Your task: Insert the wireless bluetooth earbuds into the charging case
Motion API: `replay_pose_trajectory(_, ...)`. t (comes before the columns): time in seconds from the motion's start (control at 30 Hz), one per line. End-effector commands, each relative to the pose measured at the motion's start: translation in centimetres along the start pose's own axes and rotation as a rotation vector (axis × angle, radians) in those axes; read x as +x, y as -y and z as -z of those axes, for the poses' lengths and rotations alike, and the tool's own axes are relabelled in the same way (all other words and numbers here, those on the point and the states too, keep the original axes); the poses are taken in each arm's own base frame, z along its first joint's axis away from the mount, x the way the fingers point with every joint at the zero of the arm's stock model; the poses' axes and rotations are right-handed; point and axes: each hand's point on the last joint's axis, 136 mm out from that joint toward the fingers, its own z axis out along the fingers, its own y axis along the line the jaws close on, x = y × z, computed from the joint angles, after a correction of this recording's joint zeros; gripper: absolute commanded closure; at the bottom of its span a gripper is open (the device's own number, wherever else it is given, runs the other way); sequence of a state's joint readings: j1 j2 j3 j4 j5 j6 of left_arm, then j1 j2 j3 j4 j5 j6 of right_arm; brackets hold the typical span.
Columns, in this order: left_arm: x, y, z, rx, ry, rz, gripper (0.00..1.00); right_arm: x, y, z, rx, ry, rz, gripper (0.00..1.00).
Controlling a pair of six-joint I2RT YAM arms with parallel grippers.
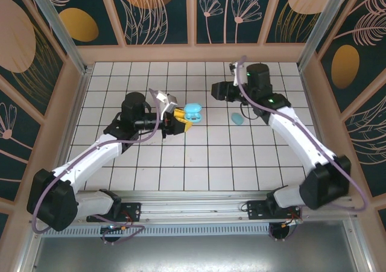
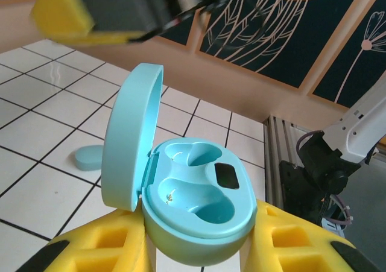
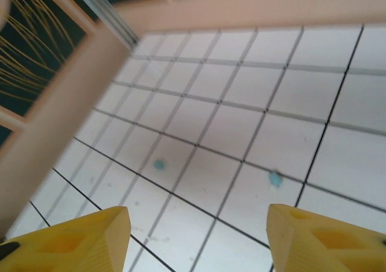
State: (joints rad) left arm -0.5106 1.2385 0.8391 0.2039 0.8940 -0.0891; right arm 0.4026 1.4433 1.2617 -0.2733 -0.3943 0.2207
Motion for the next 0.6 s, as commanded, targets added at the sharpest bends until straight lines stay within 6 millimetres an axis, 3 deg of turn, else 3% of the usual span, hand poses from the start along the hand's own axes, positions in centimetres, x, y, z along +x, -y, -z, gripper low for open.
replay_pose_trajectory(0.0, 0.2, 0.2, 0.6, -0.022, 0.003, -0.023, 0.8, 1.7, 1.2, -3.6, -0.021, -0.122, -0.019, 0.46)
replay_pose_trajectory(0.17, 0.4, 0.1, 0.8, -0.035, 0.002, -0.022, 0.79, 4.2, 2.3, -9.3, -0.183, -0.266, -0.03, 0.56)
replay_pose_trajectory(0.3, 0.7, -0.1, 0.7, -0.032, -0.003, -0.013, 0.8, 5.8, 4.9, -13.5, -0.166, -0.362, -0.018, 0.63)
replay_pose_trajectory(0.57, 1.2, -0.9, 0.2, -0.035, -0.02, 0.005, 0.8, 7.7, 8.8, -18.6, -0.117, -0.464, 0.019, 0.72)
